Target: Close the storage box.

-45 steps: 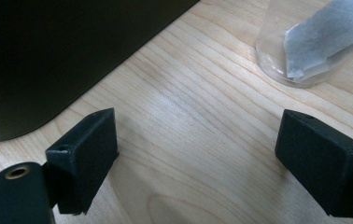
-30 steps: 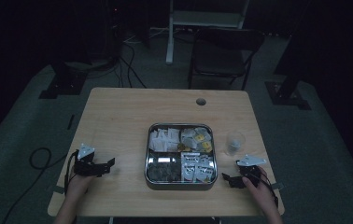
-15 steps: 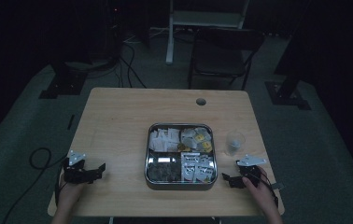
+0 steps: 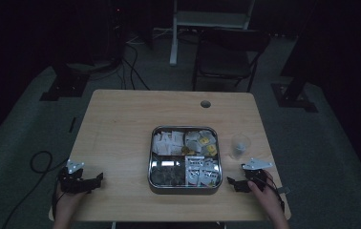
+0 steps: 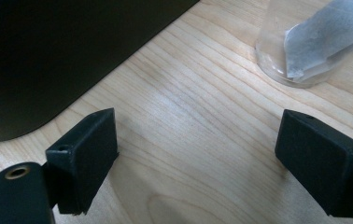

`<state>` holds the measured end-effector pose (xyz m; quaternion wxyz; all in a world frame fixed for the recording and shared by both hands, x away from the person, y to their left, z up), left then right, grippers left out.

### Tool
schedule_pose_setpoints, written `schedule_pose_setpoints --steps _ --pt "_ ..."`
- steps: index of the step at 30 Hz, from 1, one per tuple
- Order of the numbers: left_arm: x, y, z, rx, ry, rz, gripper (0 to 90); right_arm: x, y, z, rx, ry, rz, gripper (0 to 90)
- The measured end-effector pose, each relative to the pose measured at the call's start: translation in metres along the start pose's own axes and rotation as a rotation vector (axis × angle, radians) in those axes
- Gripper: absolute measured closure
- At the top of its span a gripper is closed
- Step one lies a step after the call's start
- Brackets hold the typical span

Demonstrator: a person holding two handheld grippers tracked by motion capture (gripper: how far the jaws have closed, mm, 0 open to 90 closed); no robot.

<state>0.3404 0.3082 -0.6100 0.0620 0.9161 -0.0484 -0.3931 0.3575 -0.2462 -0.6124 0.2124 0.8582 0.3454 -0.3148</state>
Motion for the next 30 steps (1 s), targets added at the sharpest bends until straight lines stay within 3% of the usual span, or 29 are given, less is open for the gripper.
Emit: schedule_pose_setpoints --steps 4,30 --pt "-0.0017 -0.0007 0.0043 0.013 -0.014 -0.022 0.6 0.0000 0.0000 0.0000 0.000 0.000 0.000 12.5" --pt "-0.0035 -0.0002 0.0067 0.005 -0.016 -0.012 0.6 0.0000 0.0000 0.0001 -0.001 0.000 0.001 12.4"
Point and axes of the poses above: each handheld gripper's, and its own axes: x roughly forward along the jaws, z roughly out of its underside, y roughly to its right, the point moved 9 cm from there along x, roughly forward along the jaws, and after that the axes turned 12 degrees about -x, right-handed, at the moved point
